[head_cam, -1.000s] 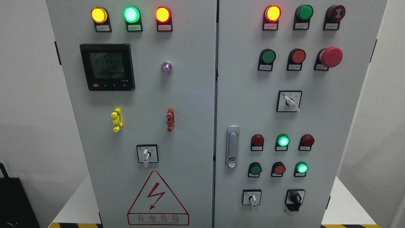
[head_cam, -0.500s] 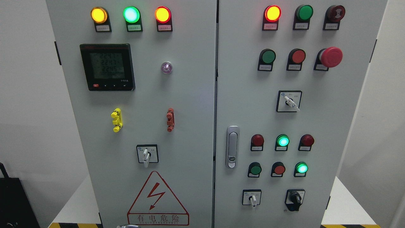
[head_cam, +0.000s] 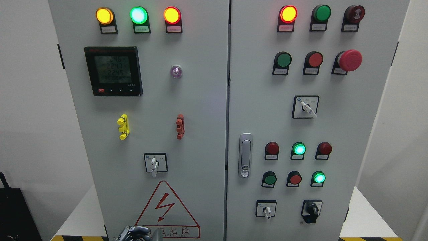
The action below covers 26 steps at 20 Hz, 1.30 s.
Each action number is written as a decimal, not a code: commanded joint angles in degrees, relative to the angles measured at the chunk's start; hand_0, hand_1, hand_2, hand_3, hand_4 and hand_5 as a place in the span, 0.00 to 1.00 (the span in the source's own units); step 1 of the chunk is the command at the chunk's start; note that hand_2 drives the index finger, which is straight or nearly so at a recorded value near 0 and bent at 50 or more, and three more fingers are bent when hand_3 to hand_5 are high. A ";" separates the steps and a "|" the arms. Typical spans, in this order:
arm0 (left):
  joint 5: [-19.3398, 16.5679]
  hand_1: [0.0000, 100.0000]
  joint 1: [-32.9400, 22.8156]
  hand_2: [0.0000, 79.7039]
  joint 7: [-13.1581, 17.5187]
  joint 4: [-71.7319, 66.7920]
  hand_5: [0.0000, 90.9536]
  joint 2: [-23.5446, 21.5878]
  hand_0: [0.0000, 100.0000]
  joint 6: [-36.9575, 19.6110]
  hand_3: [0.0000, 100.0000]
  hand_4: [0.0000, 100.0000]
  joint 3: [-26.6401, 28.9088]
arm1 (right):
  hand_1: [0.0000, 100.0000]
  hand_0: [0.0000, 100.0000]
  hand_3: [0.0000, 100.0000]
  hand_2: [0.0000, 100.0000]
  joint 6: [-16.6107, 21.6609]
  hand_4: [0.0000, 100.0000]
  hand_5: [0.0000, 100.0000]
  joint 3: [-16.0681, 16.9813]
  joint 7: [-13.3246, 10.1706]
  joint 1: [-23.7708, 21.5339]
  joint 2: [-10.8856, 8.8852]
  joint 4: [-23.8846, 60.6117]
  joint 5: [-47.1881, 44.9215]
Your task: Turn on light switch 1
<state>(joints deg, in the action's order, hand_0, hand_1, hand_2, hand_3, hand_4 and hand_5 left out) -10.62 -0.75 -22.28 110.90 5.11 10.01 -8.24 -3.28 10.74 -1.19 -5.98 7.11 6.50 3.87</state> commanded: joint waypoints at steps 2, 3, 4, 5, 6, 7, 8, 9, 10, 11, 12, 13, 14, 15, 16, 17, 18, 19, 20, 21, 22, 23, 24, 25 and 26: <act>-0.02 0.66 3.20 0.71 -1.98 0.99 0.81 0.95 0.10 1.68 0.80 0.83 -2.39 | 0.00 0.00 0.00 0.00 0.03 0.00 0.00 -0.02 -0.04 0.00 0.01 0.00 0.00; -0.02 0.66 3.90 0.71 -1.98 0.99 0.81 0.95 0.10 1.86 0.80 0.83 -2.39 | 0.00 0.00 0.00 0.00 0.03 0.00 0.00 -0.02 -0.04 0.00 0.01 0.00 0.00; -0.02 0.66 4.69 0.71 -1.98 0.99 0.81 1.04 0.10 1.94 0.81 0.84 -2.39 | 0.00 0.00 0.00 0.00 0.03 0.00 0.00 0.07 -0.04 0.00 0.01 0.00 0.00; -0.02 0.66 5.57 0.71 -2.15 0.99 0.82 1.13 0.10 2.82 0.81 0.84 -2.48 | 0.00 0.00 0.00 0.00 0.03 0.00 0.00 0.07 -0.04 0.00 -0.08 0.00 0.00; -0.02 0.66 6.63 0.72 -2.33 0.99 0.82 1.30 0.10 4.30 0.81 0.84 -2.48 | 0.00 0.00 0.00 0.00 0.03 0.00 0.00 -0.02 -0.04 0.00 0.01 0.00 0.00; -0.11 0.66 7.59 0.72 -2.76 0.90 0.82 1.39 0.09 5.62 0.82 0.85 -2.74 | 0.00 0.00 0.00 0.00 0.03 0.00 0.00 -0.02 -0.04 0.00 0.01 0.00 0.00; -0.02 0.67 8.30 0.72 -3.20 0.90 0.82 1.48 0.09 6.33 0.82 0.85 -2.83 | 0.00 0.00 0.00 0.00 0.03 0.00 0.00 0.07 -0.04 0.00 0.01 0.00 0.00; -0.11 0.67 8.39 0.72 -3.56 0.81 0.82 1.57 0.09 6.43 0.82 0.85 -2.83 | 0.00 0.00 0.00 0.00 0.03 0.00 0.00 -0.02 -0.04 0.00 0.01 0.00 0.00; -0.02 0.67 8.48 0.72 -3.73 0.72 0.82 1.57 0.09 6.51 0.83 0.85 -2.92 | 0.00 0.00 0.00 0.00 0.03 0.00 0.00 -0.02 -0.04 0.00 0.01 0.00 0.00; -0.11 0.66 8.66 0.72 -3.82 0.64 0.83 1.57 0.08 6.60 0.83 0.85 -3.27 | 0.00 0.00 0.00 0.00 0.03 0.00 0.00 -0.02 -0.04 0.00 0.01 0.00 0.00; -0.11 0.66 9.18 0.72 -3.91 0.64 0.83 1.57 0.08 6.69 0.83 0.85 -3.45 | 0.00 0.00 0.00 0.00 0.03 0.00 0.00 -0.02 -0.04 0.00 -0.08 0.00 0.00; -0.11 0.66 9.62 0.72 -4.17 0.64 0.83 1.66 0.08 6.78 0.84 0.85 -3.53 | 0.00 0.00 0.00 0.00 0.03 0.00 0.00 -0.02 -0.04 0.00 0.01 0.00 0.00; -0.19 0.66 10.15 0.72 -4.78 0.64 0.83 1.74 0.08 7.04 0.84 0.85 -3.53 | 0.00 0.00 0.00 0.00 0.03 0.00 0.00 0.07 -0.04 0.00 0.01 0.00 0.00; -0.20 0.66 10.67 0.72 -5.31 0.64 0.83 1.74 0.08 7.65 0.84 0.85 -3.53 | 0.00 0.00 0.00 0.00 0.03 0.00 0.00 -0.02 -0.04 0.00 0.01 0.00 0.00; -0.20 0.66 11.03 0.72 -5.58 0.64 0.83 1.83 0.08 8.53 0.84 0.85 -3.53 | 0.00 0.00 0.00 0.00 0.03 0.00 0.00 0.07 -0.04 0.00 0.01 0.00 0.00; -0.20 0.67 11.73 0.72 -5.76 0.64 0.83 1.83 0.08 9.23 0.84 0.86 -3.53 | 0.00 0.00 0.00 0.00 0.03 0.00 0.00 -0.02 -0.04 0.00 0.01 0.00 0.00; -0.28 0.67 12.34 0.72 -6.02 0.64 0.84 1.92 0.07 9.68 0.85 0.86 -3.45 | 0.00 0.00 0.00 0.00 0.03 0.00 0.00 0.07 -0.04 0.00 0.01 0.00 0.00; -0.54 0.68 12.78 0.72 -6.46 0.64 0.84 2.01 0.07 10.03 0.85 0.86 -3.45 | 0.00 0.00 0.00 0.00 0.03 0.00 0.00 -0.02 -0.04 0.00 0.01 0.00 0.00; -1.16 0.68 13.14 0.72 -6.72 0.64 0.85 2.09 0.07 10.55 0.86 0.86 -3.45 | 0.00 0.00 0.00 0.00 0.03 0.00 0.00 -0.02 -0.04 0.00 0.01 0.00 0.00; -1.68 0.68 13.23 0.72 -6.98 0.64 0.85 2.10 0.07 10.99 0.86 0.86 -3.45 | 0.00 0.00 0.00 0.00 0.03 0.00 0.00 -0.02 -0.04 0.00 0.01 0.00 0.00; -2.04 0.69 13.23 0.72 -7.16 0.64 0.85 2.18 0.08 11.09 0.86 0.87 -3.45 | 0.00 0.00 0.00 0.00 0.03 0.00 0.00 -0.02 -0.04 0.00 -0.08 0.00 0.00; -2.04 0.69 13.23 0.72 -7.42 0.64 0.85 2.18 0.08 11.17 0.87 0.87 -3.45 | 0.00 0.00 0.00 0.00 0.03 0.00 0.00 -0.02 -0.04 0.00 0.01 0.00 0.00; -2.04 0.70 13.23 0.72 -7.69 0.64 0.85 2.18 0.08 11.17 0.87 0.87 -3.45 | 0.00 0.00 0.00 0.00 0.03 0.00 0.00 -0.02 -0.04 0.00 0.01 0.00 0.00; -2.04 0.71 13.40 0.72 -7.86 0.64 0.86 2.18 0.08 11.26 0.87 0.87 -3.45 | 0.00 0.00 0.00 0.00 0.03 0.00 0.00 0.07 -0.04 0.00 0.01 0.00 0.00; -2.04 0.71 13.66 0.72 -7.95 0.64 0.86 2.18 0.09 11.35 0.87 0.87 -3.45 | 0.00 0.00 0.00 0.00 0.03 0.00 0.00 -0.02 -0.04 0.00 0.01 0.00 0.00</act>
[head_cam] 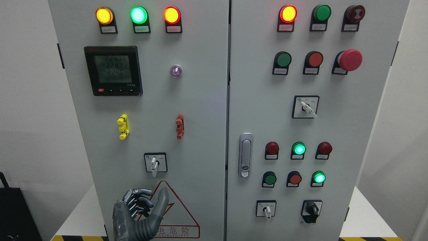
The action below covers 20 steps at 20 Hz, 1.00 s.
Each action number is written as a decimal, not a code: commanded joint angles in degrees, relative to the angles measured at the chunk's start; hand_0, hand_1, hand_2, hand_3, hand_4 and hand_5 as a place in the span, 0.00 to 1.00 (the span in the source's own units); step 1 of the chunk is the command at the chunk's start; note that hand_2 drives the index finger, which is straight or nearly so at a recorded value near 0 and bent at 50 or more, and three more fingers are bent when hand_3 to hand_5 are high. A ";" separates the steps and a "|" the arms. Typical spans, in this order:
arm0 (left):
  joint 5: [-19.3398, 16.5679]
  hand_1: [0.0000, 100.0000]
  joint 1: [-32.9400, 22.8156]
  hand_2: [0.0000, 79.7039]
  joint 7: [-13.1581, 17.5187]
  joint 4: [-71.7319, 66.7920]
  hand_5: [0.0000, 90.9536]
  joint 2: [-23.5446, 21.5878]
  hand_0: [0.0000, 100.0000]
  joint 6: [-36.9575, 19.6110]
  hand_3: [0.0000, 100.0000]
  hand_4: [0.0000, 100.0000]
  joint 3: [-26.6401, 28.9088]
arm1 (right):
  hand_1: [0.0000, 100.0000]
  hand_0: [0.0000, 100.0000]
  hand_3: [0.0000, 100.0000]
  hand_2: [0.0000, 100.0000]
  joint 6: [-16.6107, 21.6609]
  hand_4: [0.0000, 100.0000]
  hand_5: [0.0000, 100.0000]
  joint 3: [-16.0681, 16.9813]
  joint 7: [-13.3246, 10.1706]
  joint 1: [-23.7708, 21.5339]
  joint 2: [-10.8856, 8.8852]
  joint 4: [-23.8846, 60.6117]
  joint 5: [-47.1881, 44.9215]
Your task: Turn on light switch 1
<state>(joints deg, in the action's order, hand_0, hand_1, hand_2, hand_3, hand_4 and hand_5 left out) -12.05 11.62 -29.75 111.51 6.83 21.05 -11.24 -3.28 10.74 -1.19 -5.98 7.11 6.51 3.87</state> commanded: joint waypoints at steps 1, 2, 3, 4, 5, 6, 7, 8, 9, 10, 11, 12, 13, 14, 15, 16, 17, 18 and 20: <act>-0.60 0.72 1.56 0.72 -0.57 0.02 0.86 0.56 0.09 0.75 0.87 0.87 -0.45 | 0.00 0.00 0.00 0.00 0.03 0.00 0.00 -0.02 -0.05 0.00 0.01 0.00 0.00; -0.60 0.72 1.73 0.72 -0.57 0.02 0.86 0.56 0.09 1.27 0.87 0.87 -0.45 | 0.00 0.00 0.00 0.00 0.03 0.00 0.00 -0.02 -0.05 0.00 0.01 0.00 0.00; -0.60 0.72 2.00 0.71 -0.57 0.02 0.86 0.56 0.09 1.54 0.87 0.87 -0.45 | 0.00 0.00 0.00 0.00 0.03 0.00 0.00 -0.02 -0.05 0.00 0.01 0.00 0.00; -0.60 0.72 2.35 0.71 -0.57 0.02 0.86 0.64 0.09 1.80 0.86 0.87 -0.45 | 0.00 0.00 0.00 0.00 0.03 0.00 0.00 -0.02 -0.05 0.00 0.01 0.00 0.00; -0.69 0.72 2.61 0.71 -0.57 0.02 0.86 0.65 0.09 2.07 0.86 0.87 -0.45 | 0.00 0.00 0.00 0.00 0.03 0.00 0.00 -0.02 -0.05 0.00 0.01 0.00 0.00; -0.69 0.72 2.79 0.71 -0.83 -0.07 0.86 0.65 0.09 2.24 0.86 0.87 -0.36 | 0.00 0.00 0.00 0.00 0.03 0.00 0.00 -0.02 -0.05 0.00 0.01 0.00 0.00; -0.69 0.72 2.88 0.71 -1.18 -0.07 0.86 0.73 0.09 2.33 0.86 0.87 -0.36 | 0.00 0.00 0.00 0.00 0.03 0.00 0.00 -0.02 -0.05 0.00 0.01 0.00 0.00; -0.69 0.72 2.88 0.71 -1.45 -0.07 0.86 0.73 0.08 2.42 0.86 0.87 -0.36 | 0.00 0.00 0.00 0.00 0.03 0.00 0.00 -0.02 -0.05 0.00 0.01 0.00 0.00; -0.69 0.72 2.88 0.71 -1.63 -0.07 0.86 0.82 0.08 2.42 0.86 0.87 -0.36 | 0.00 0.00 0.00 0.00 0.03 0.00 0.00 -0.02 -0.05 0.00 0.01 0.00 0.00; -0.69 0.72 2.97 0.71 -1.63 0.02 0.86 0.82 0.08 2.42 0.87 0.87 -0.27 | 0.00 0.00 0.00 0.00 0.03 0.00 0.00 -0.02 -0.05 0.00 0.01 0.00 0.00; -0.69 0.72 3.14 0.71 -1.71 0.02 0.86 0.82 0.08 2.42 0.87 0.87 -0.18 | 0.00 0.00 0.00 0.00 0.03 0.00 0.00 -0.02 -0.05 0.00 0.01 0.00 0.00; -0.69 0.72 3.40 0.71 -2.06 0.02 0.86 0.82 0.08 2.51 0.87 0.87 -0.10 | 0.00 0.00 0.00 0.00 0.03 0.00 0.00 -0.02 -0.05 0.00 0.01 0.00 0.00; -0.78 0.72 3.58 0.72 -2.07 0.02 0.86 0.91 0.08 2.51 0.87 0.87 -0.09 | 0.00 0.00 0.00 0.00 0.03 0.00 0.00 -0.02 -0.05 0.00 0.01 0.00 0.00; -0.86 0.73 4.02 0.72 -2.15 -0.07 0.86 0.91 0.08 2.60 0.87 0.87 -0.01 | 0.00 0.00 0.00 0.00 0.03 0.00 0.00 -0.02 -0.05 0.00 -0.08 0.00 0.00; -0.87 0.73 4.19 0.72 -2.07 0.02 0.86 1.00 0.08 2.86 0.88 0.87 0.08 | 0.00 0.00 0.00 0.00 0.03 0.00 0.00 -0.02 -0.05 0.00 0.00 0.00 0.00; -0.87 0.73 4.28 0.72 -2.07 0.02 0.86 1.00 0.08 3.38 0.88 0.87 0.17 | 0.00 0.00 0.00 0.00 0.03 0.00 0.00 -0.02 -0.05 0.00 0.01 0.00 0.00; -0.95 0.73 4.46 0.72 -2.07 0.02 0.86 1.00 0.08 3.65 0.88 0.87 0.26 | 0.00 0.00 0.00 0.00 0.03 0.00 0.00 0.07 -0.13 0.00 0.01 0.00 0.00; -0.95 0.73 4.55 0.72 -2.15 0.02 0.86 1.00 0.08 3.65 0.88 0.87 0.34 | 0.00 0.00 0.00 0.00 0.03 0.00 0.00 -0.02 -0.05 0.00 0.01 0.00 0.00; -0.95 0.73 4.64 0.72 -2.16 -0.07 0.86 1.00 0.08 3.83 0.89 0.87 0.52 | 0.00 0.00 0.00 0.00 0.03 0.00 0.00 0.07 -0.05 0.00 -0.08 0.00 0.00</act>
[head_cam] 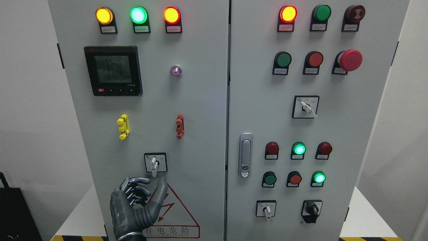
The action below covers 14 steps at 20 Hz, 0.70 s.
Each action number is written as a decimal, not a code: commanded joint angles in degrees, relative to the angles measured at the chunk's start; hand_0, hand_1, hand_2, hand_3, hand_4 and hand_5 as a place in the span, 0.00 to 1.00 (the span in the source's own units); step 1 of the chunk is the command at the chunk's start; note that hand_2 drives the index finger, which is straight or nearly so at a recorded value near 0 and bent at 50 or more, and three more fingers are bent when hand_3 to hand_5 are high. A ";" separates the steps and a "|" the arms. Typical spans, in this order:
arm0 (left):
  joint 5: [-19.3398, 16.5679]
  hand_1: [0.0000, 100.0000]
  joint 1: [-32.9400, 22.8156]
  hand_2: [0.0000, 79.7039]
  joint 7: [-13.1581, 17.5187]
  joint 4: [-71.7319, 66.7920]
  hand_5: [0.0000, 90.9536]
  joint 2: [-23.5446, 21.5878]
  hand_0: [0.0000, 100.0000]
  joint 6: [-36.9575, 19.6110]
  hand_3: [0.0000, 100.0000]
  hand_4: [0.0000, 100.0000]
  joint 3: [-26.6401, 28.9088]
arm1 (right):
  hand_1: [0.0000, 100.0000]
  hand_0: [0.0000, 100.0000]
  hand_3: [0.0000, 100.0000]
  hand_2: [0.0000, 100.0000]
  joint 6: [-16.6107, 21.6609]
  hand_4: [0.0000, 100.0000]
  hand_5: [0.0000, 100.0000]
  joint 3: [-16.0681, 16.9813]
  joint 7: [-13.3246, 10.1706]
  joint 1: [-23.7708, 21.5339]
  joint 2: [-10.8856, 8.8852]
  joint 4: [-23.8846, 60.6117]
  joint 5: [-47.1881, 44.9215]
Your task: Turn on light switch 1
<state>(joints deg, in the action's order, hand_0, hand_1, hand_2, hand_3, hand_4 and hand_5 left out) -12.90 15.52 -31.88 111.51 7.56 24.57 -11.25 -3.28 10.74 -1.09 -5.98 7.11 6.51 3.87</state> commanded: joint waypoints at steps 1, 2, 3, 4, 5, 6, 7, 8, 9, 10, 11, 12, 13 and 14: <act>-0.11 0.73 0.83 0.72 -0.03 -0.06 0.86 0.27 0.08 0.39 0.89 0.87 0.53 | 0.00 0.00 0.00 0.00 0.03 0.00 0.00 -0.01 -0.14 0.00 0.00 0.00 0.00; -0.11 0.73 1.00 0.72 -0.03 -0.06 0.86 0.35 0.08 0.39 0.89 0.87 0.53 | 0.00 0.00 0.00 0.00 0.03 0.00 0.00 -0.01 -0.14 0.00 0.01 0.00 0.00; -0.11 0.73 1.35 0.72 -0.03 -0.06 0.86 0.35 0.08 0.56 0.89 0.87 0.53 | 0.00 0.00 0.00 0.00 0.03 0.00 0.00 -0.01 -0.14 0.00 -0.08 0.00 0.00; -0.11 0.73 1.62 0.72 -0.03 -0.06 0.86 0.35 0.08 0.91 0.89 0.87 0.53 | 0.00 0.00 0.00 0.00 0.03 0.00 0.00 -0.01 -0.14 0.00 -0.08 0.00 0.00; -0.11 0.73 1.80 0.72 -0.03 -0.06 0.86 0.35 0.08 1.18 0.90 0.87 0.53 | 0.00 0.00 0.00 0.00 0.03 0.00 0.00 -0.01 -0.14 0.00 0.00 0.00 0.00; -0.11 0.73 1.97 0.72 -0.03 -0.06 0.86 0.35 0.08 1.27 0.90 0.87 0.53 | 0.00 0.00 0.00 0.00 0.03 0.00 0.00 -0.01 -0.14 0.00 0.01 0.00 0.00; -0.11 0.73 2.06 0.72 -0.03 -0.06 0.86 0.35 0.08 1.27 0.90 0.87 0.53 | 0.00 0.00 0.00 0.00 -0.06 0.00 0.00 -0.01 -0.14 0.00 0.01 0.00 0.00; -0.11 0.73 2.15 0.73 -0.03 -0.06 0.86 0.35 0.08 1.35 0.90 0.87 0.53 | 0.00 0.00 0.00 0.00 0.03 0.00 0.00 -0.01 -0.14 0.00 -0.08 0.00 0.00; -0.11 0.73 2.24 0.73 -0.03 -0.15 0.86 0.35 0.08 1.44 0.90 0.87 0.53 | 0.00 0.00 0.00 0.00 0.03 0.00 0.00 -0.01 -0.14 0.00 0.00 0.00 0.00; -0.11 0.73 2.50 0.73 0.06 -0.15 0.86 0.44 0.08 1.53 0.90 0.87 0.53 | 0.00 0.00 0.00 0.00 0.03 0.00 0.00 -0.01 -0.14 0.00 0.01 0.00 0.00; -0.11 0.73 2.67 0.73 0.06 -0.24 0.86 0.53 0.07 1.71 0.90 0.87 0.53 | 0.00 0.00 0.00 0.00 0.03 0.00 0.00 -0.01 -0.14 0.00 0.01 0.00 0.00; -0.11 0.73 2.85 0.73 0.06 -0.24 0.86 0.62 0.07 2.49 0.90 0.87 0.53 | 0.00 0.00 0.00 0.00 0.03 0.00 0.00 -0.01 -0.14 0.00 0.01 0.00 0.00; -0.11 0.73 3.20 0.73 0.06 -0.24 0.86 0.62 0.07 3.28 0.90 0.87 0.53 | 0.00 0.00 0.00 0.00 0.03 0.00 0.00 -0.01 -0.14 0.00 -0.08 0.00 0.00; -0.11 0.73 3.55 0.73 0.06 -0.24 0.86 0.70 0.07 3.64 0.90 0.87 0.53 | 0.00 0.00 0.00 0.00 0.03 0.00 0.00 -0.01 -0.14 0.00 0.00 0.00 0.00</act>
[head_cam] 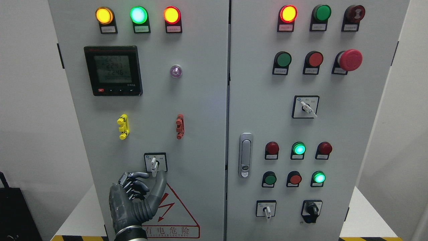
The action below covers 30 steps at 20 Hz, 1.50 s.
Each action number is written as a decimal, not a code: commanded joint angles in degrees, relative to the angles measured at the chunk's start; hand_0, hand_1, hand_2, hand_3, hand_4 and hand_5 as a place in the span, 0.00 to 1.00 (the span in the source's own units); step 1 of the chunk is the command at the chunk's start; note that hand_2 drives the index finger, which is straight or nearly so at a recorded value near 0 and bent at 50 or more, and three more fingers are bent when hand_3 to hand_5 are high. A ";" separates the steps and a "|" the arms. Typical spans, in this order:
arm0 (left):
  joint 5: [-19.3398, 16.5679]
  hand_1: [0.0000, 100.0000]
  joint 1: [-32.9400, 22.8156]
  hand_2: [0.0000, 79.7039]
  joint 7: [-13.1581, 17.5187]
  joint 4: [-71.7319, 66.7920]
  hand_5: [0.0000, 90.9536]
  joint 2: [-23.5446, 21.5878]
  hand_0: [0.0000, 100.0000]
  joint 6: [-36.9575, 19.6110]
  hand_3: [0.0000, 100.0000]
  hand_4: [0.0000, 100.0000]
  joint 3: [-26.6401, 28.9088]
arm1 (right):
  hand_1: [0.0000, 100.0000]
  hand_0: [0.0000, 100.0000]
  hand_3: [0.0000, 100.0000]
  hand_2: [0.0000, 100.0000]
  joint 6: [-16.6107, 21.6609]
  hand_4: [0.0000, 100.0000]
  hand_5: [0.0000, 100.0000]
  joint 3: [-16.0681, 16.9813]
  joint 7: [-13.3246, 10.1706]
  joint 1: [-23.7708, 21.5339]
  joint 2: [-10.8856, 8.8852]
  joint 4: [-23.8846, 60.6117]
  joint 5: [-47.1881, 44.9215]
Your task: Turn on light switch 1
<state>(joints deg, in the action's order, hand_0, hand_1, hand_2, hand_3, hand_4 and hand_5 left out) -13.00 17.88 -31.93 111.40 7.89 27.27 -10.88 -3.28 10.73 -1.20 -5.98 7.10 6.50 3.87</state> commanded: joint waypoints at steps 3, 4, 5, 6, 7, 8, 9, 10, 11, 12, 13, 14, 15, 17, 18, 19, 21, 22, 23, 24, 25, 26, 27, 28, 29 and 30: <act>0.08 0.72 1.81 0.73 0.12 -0.22 0.86 0.37 0.07 1.30 0.90 0.87 0.15 | 0.00 0.00 0.00 0.00 0.03 0.00 0.00 0.00 -0.03 0.00 0.02 0.00 0.00; 0.08 0.72 1.81 0.73 0.12 -0.31 0.86 0.37 0.06 1.30 0.90 0.87 0.15 | 0.00 0.00 0.00 0.00 0.03 0.00 0.00 -0.01 -0.03 0.00 0.02 0.00 0.00; 0.08 0.72 1.81 0.73 0.12 -0.31 0.86 0.37 0.06 1.38 0.90 0.87 0.15 | 0.00 0.00 0.00 0.00 0.03 0.00 0.00 -0.01 -0.03 0.00 0.02 0.00 0.00; 0.08 0.72 1.81 0.73 0.12 -0.22 0.86 0.37 0.06 1.47 0.90 0.87 0.15 | 0.00 0.00 0.00 0.00 0.03 0.00 0.00 -0.01 -0.03 0.00 0.02 0.00 0.00; 0.08 0.72 1.81 0.73 0.12 -0.22 0.86 0.37 0.06 1.99 0.90 0.87 0.15 | 0.00 0.00 0.00 0.00 0.03 0.00 0.00 -0.01 -0.03 0.00 0.02 0.00 0.00; 0.08 0.72 1.89 0.73 0.20 -0.22 0.86 0.37 0.06 2.78 0.90 0.88 0.15 | 0.00 0.00 0.00 0.00 0.03 0.00 0.00 0.08 -0.03 0.00 0.02 0.00 0.00; 0.08 0.71 1.98 0.73 0.20 -0.22 0.86 0.46 0.06 3.14 0.90 0.87 0.15 | 0.00 0.00 0.00 0.00 0.03 0.00 0.00 0.00 -0.03 0.00 0.02 0.00 0.00; 0.08 0.71 1.98 0.73 0.20 -0.13 0.86 0.46 0.06 3.23 0.90 0.88 0.15 | 0.00 0.00 0.00 0.00 0.03 0.00 0.00 -0.01 -0.03 0.00 0.02 0.00 0.00; 0.08 0.71 2.07 0.73 0.20 -0.13 0.86 0.46 0.06 3.23 0.90 0.88 0.15 | 0.00 0.00 0.00 0.00 0.03 0.00 0.00 -0.01 -0.03 0.00 0.02 0.00 0.00; 0.08 0.71 2.07 0.73 0.20 -0.22 0.86 0.46 0.06 3.23 0.90 0.87 0.15 | 0.00 0.00 0.00 0.00 0.03 0.00 0.00 -0.01 -0.03 0.00 0.02 0.00 0.00; 0.08 0.71 2.16 0.73 0.20 -0.13 0.86 0.46 0.06 3.23 0.90 0.87 0.15 | 0.00 0.00 0.00 0.00 0.03 0.00 0.00 -0.01 -0.03 0.00 -0.07 0.00 0.00; 0.08 0.71 2.16 0.73 0.20 -0.13 0.86 0.46 0.06 3.23 0.90 0.87 0.15 | 0.00 0.00 0.00 0.00 0.03 0.00 0.00 -0.01 -0.03 0.00 0.02 0.00 0.00; 0.08 0.71 2.16 0.73 0.20 -0.22 0.86 0.46 0.06 3.32 0.90 0.87 0.15 | 0.00 0.00 0.00 0.00 0.03 0.00 0.00 -0.01 -0.03 0.00 0.02 0.00 0.00; 0.08 0.70 2.16 0.73 0.20 -0.22 0.86 0.46 0.06 3.32 0.90 0.87 0.15 | 0.00 0.00 0.00 0.00 0.03 0.00 0.00 0.08 -0.03 0.00 0.02 0.00 0.00; 0.08 0.70 2.16 0.73 0.20 -0.13 0.86 0.46 0.07 3.32 0.91 0.87 0.15 | 0.00 0.00 0.00 0.00 0.03 0.00 0.00 0.00 -0.03 0.00 0.02 0.00 0.00; 0.08 0.70 2.16 0.73 0.20 -0.22 0.86 0.46 0.07 3.32 0.91 0.87 0.15 | 0.00 0.00 0.00 0.00 0.03 0.00 0.00 0.08 -0.03 0.00 0.02 0.00 0.00; 0.08 0.69 2.16 0.74 0.20 -0.22 0.86 0.46 0.08 3.32 0.91 0.87 0.15 | 0.00 0.00 0.00 0.00 0.03 0.00 0.00 -0.01 -0.03 0.00 0.02 0.00 0.00; 0.08 0.69 2.16 0.74 0.20 -0.22 0.86 0.46 0.08 3.41 0.91 0.87 0.15 | 0.00 0.00 0.00 0.00 0.03 0.00 0.00 -0.01 -0.03 0.00 -0.07 0.00 0.00; 0.08 0.69 2.16 0.74 0.20 -0.22 0.86 0.46 0.09 3.49 0.91 0.88 0.15 | 0.00 0.00 0.00 0.00 0.03 0.00 0.00 -0.01 -0.03 0.00 0.02 0.00 0.00; 0.16 0.68 2.16 0.74 0.20 -0.22 0.86 0.46 0.09 3.49 0.91 0.88 0.15 | 0.00 0.00 0.00 0.00 0.03 0.00 0.00 -0.01 -0.03 0.00 0.02 0.00 0.00; 0.16 0.68 2.16 0.75 0.20 -0.22 0.86 0.46 0.09 3.49 0.91 0.88 0.15 | 0.00 0.00 0.00 0.00 0.03 0.00 0.00 -0.01 -0.03 0.00 0.02 0.00 0.00; 0.16 0.68 2.16 0.75 0.20 -0.22 0.86 0.46 0.09 3.49 0.91 0.88 0.15 | 0.00 0.00 0.00 0.00 0.03 0.00 0.00 -0.01 -0.03 0.00 0.02 0.00 0.00; 0.25 0.68 2.16 0.75 0.20 -0.22 0.86 0.46 0.10 3.49 0.91 0.88 0.15 | 0.00 0.00 0.00 0.00 0.03 0.00 0.00 -0.01 -0.03 0.00 0.02 0.00 0.00; 0.25 0.67 2.16 0.75 0.20 -0.22 0.86 0.46 0.10 3.58 0.91 0.88 0.15 | 0.00 0.00 0.00 0.00 0.03 0.00 0.00 -0.01 -0.03 0.00 -0.07 0.00 0.00; 0.34 0.67 2.16 0.75 0.20 -0.22 0.86 0.46 0.10 3.58 0.91 0.88 0.15 | 0.00 0.00 0.00 0.00 0.03 0.00 0.00 -0.01 -0.03 0.00 0.02 0.00 0.00; 0.34 0.67 2.16 0.75 0.20 -0.22 0.86 0.46 0.10 3.58 0.91 0.88 0.15 | 0.00 0.00 0.00 0.00 0.03 0.00 0.00 -0.01 -0.03 0.00 0.02 0.00 0.00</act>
<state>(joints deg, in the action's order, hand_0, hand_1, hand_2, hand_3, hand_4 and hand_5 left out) -12.80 20.02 -31.73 111.20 8.32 30.80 -10.73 -3.28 10.73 -1.21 -5.98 7.11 6.50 3.87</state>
